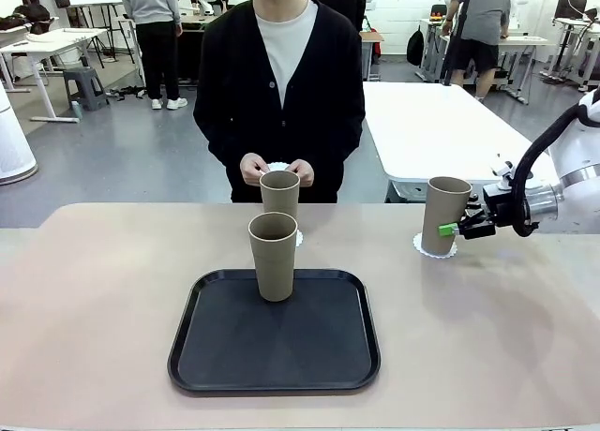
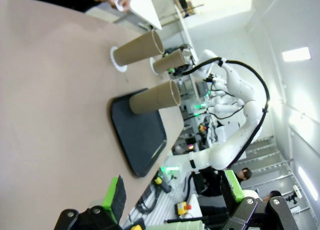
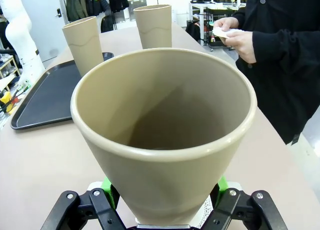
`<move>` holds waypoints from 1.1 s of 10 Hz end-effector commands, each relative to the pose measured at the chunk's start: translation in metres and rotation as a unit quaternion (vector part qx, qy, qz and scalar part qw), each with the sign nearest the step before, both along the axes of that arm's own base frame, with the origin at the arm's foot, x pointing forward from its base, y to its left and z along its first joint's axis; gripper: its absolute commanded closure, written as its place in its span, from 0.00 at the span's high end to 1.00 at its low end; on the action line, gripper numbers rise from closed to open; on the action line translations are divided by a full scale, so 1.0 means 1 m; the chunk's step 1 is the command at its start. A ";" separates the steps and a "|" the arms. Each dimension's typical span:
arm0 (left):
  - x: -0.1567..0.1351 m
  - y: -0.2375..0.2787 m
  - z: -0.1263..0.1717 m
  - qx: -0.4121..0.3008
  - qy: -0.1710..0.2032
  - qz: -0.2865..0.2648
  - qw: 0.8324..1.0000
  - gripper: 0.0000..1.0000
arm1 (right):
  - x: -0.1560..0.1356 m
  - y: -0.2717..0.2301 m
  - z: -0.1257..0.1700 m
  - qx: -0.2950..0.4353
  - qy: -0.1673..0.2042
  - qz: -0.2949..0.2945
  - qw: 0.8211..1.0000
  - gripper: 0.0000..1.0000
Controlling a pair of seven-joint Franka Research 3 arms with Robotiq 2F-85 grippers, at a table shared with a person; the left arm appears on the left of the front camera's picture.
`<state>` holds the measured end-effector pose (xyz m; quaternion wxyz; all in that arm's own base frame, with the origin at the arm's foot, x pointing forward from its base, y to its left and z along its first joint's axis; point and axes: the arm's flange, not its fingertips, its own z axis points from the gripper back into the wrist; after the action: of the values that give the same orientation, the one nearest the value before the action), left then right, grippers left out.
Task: Place coasters on the table and set cups on them.
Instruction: Take one Reusable plastic cup from the Flat Tray and place it on a coaster set by the human.
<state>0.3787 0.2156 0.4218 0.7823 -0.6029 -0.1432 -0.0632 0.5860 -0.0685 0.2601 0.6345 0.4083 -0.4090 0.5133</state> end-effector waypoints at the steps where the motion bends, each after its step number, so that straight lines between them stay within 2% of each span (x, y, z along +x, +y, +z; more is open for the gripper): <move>1: -0.002 0.000 0.000 0.001 0.001 0.001 1.000 1.00 | 0.007 -0.001 0.002 -0.016 0.015 0.006 1.000 0.83; 2: -0.002 0.000 0.000 0.001 0.001 0.001 1.000 1.00 | 0.007 -0.001 0.002 -0.016 0.015 0.010 1.000 0.83; 4: -0.002 0.000 0.000 0.001 0.001 0.001 1.000 1.00 | 0.007 -0.001 0.001 -0.016 0.017 0.013 1.000 1.00; 11: -0.002 0.000 0.000 0.001 0.001 0.001 1.000 1.00 | 0.005 -0.004 -0.001 -0.039 0.020 0.015 0.999 1.00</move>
<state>0.3787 0.2156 0.4218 0.7823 -0.6029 -0.1432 -0.0632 0.5845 -0.0708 0.2577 0.6397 0.4045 -0.3900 0.5244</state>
